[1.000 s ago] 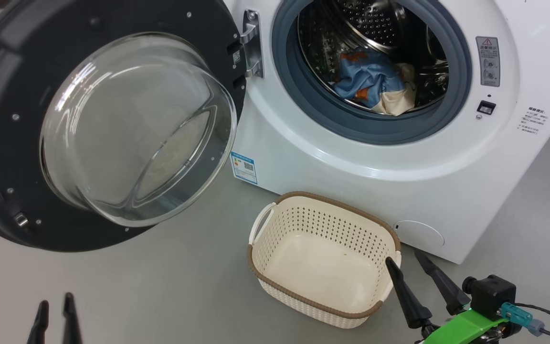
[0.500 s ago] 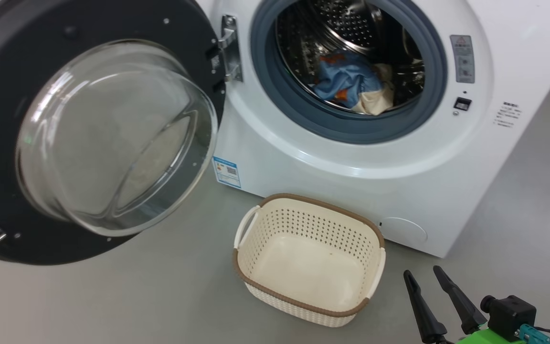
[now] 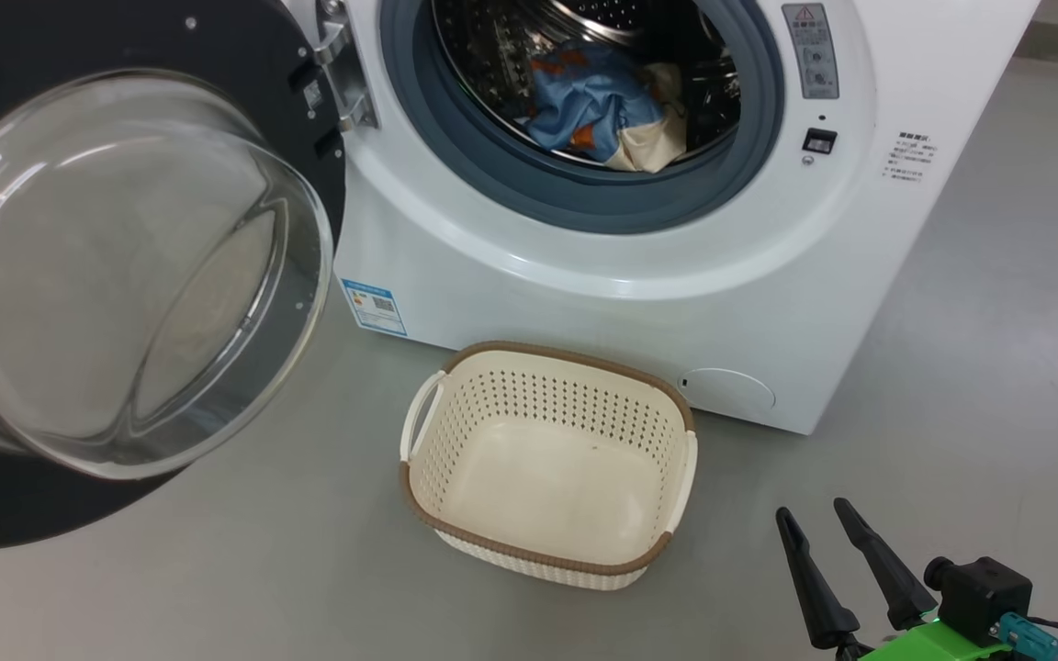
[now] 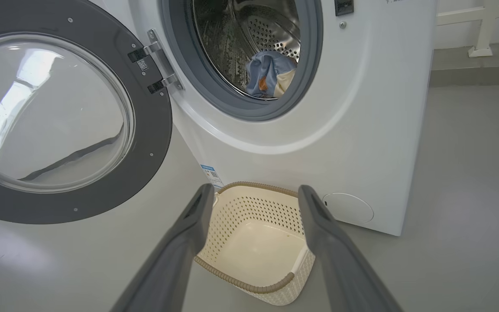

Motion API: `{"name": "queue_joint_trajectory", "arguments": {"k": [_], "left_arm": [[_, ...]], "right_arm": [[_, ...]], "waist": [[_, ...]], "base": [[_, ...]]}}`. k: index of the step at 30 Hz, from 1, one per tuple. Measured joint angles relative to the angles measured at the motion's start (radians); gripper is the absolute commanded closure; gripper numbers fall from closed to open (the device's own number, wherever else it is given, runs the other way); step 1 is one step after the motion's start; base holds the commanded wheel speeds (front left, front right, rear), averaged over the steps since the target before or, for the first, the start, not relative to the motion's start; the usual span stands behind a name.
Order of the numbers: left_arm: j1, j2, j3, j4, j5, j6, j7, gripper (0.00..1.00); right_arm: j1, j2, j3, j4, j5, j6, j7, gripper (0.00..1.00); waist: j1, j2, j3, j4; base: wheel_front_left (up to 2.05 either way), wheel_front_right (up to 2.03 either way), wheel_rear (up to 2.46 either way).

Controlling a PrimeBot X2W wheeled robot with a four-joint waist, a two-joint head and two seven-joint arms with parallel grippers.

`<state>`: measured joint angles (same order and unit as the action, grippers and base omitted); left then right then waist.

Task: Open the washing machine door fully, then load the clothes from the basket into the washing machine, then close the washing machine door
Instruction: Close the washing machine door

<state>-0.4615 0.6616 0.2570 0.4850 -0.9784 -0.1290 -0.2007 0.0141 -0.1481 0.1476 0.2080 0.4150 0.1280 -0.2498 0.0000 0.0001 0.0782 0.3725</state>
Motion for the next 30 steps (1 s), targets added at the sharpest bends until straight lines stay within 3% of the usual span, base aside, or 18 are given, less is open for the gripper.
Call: {"name": "queue_joint_trajectory", "arguments": {"k": [4,11,18,30], "left_arm": [[-0.1,0.059,-0.032,0.128,-0.25,0.001,0.202,1.0],[-0.179,0.106,-0.066,0.252,-0.429,0.001,0.454,1.0],[-0.205,0.112,-0.112,0.313,-0.49,0.001,0.607,1.0],[-0.199,0.109,-0.142,0.327,-0.539,0.001,0.718,1.0]], "right_arm": [[-0.009,0.0,-0.002,0.0,-0.002,0.0,0.0,0.0],[-0.035,0.002,0.0,-0.002,-0.009,0.0,0.0,0.0],[-0.039,-0.004,0.001,-0.002,-0.009,0.0,0.0,0.0],[-0.039,-0.004,0.003,-0.002,-0.009,0.0,0.0,0.0]], "waist": [[0.0,0.0,0.027,-0.011],[0.0,0.0,0.057,-0.01],[0.0,0.0,0.067,-0.006],[0.0,0.0,0.058,-0.012]], "base": [[0.0,0.0,0.0],[0.0,0.0,0.0],[0.0,0.0,0.0],[0.0,0.0,0.0]]}}
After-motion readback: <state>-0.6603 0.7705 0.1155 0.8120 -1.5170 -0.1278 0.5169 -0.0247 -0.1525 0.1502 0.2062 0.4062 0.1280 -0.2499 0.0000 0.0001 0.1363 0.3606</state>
